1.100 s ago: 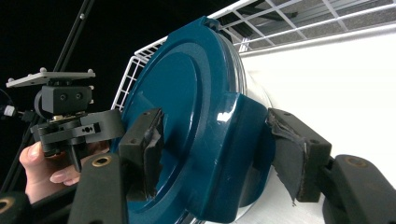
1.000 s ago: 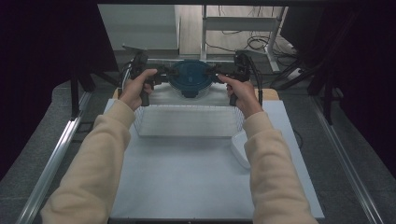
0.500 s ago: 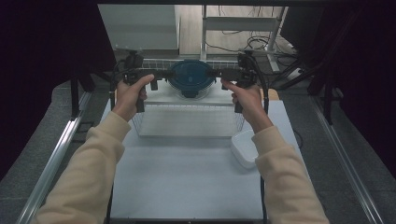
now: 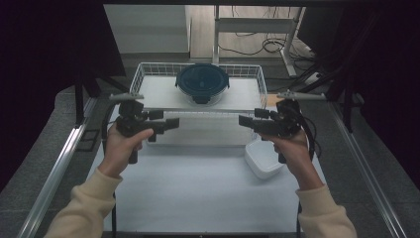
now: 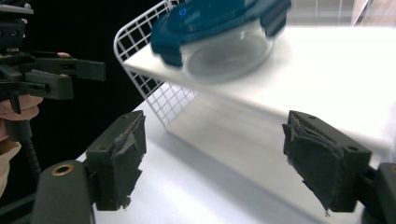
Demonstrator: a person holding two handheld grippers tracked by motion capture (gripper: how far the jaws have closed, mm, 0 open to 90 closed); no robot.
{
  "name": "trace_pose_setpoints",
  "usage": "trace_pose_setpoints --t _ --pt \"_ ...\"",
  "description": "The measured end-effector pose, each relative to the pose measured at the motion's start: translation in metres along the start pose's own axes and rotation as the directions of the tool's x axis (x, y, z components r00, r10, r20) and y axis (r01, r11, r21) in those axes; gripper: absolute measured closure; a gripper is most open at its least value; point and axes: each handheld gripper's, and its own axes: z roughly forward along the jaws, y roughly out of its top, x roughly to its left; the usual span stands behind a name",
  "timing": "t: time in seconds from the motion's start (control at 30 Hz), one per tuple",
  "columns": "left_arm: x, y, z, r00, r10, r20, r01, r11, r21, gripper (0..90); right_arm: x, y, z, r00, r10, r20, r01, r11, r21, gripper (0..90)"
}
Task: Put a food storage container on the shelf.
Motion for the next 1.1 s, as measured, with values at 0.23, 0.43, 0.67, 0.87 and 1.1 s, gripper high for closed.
trace_pose_setpoints --t 0.23,0.43,0.67,0.87,1.1 --pt "-0.009 -0.041 -0.008 0.9988 0.034 -0.034 -0.034 0.9991 0.028 21.1 0.003 -0.045 -0.015 0.9998 -0.018 0.01 0.018 1.0 0.011 23.6" --pt "-0.01 -0.088 -0.001 0.9984 0.041 -0.04 -0.036 0.9944 0.099 21.5 0.008 -0.091 -0.014 0.9995 -0.021 0.024 0.02 0.998 0.053 24.1" --pt "-0.003 -0.116 0.001 0.9978 0.021 -0.063 -0.013 0.9925 0.122 22.3 0.013 -0.128 0.0 0.9976 -0.051 0.045 0.044 0.987 0.155 24.3" --pt "0.005 -0.139 0.006 0.9967 0.016 -0.08 -0.001 0.9831 0.183 22.6 0.011 -0.148 0.004 0.9979 -0.038 0.052 0.027 0.981 0.19 24.9" --pt "0.007 -0.144 0.013 0.9954 0.03 -0.091 -0.01 0.9772 0.212 22.9 0.004 -0.157 0.003 0.9967 -0.04 0.07 0.025 0.979 0.203 25.2"
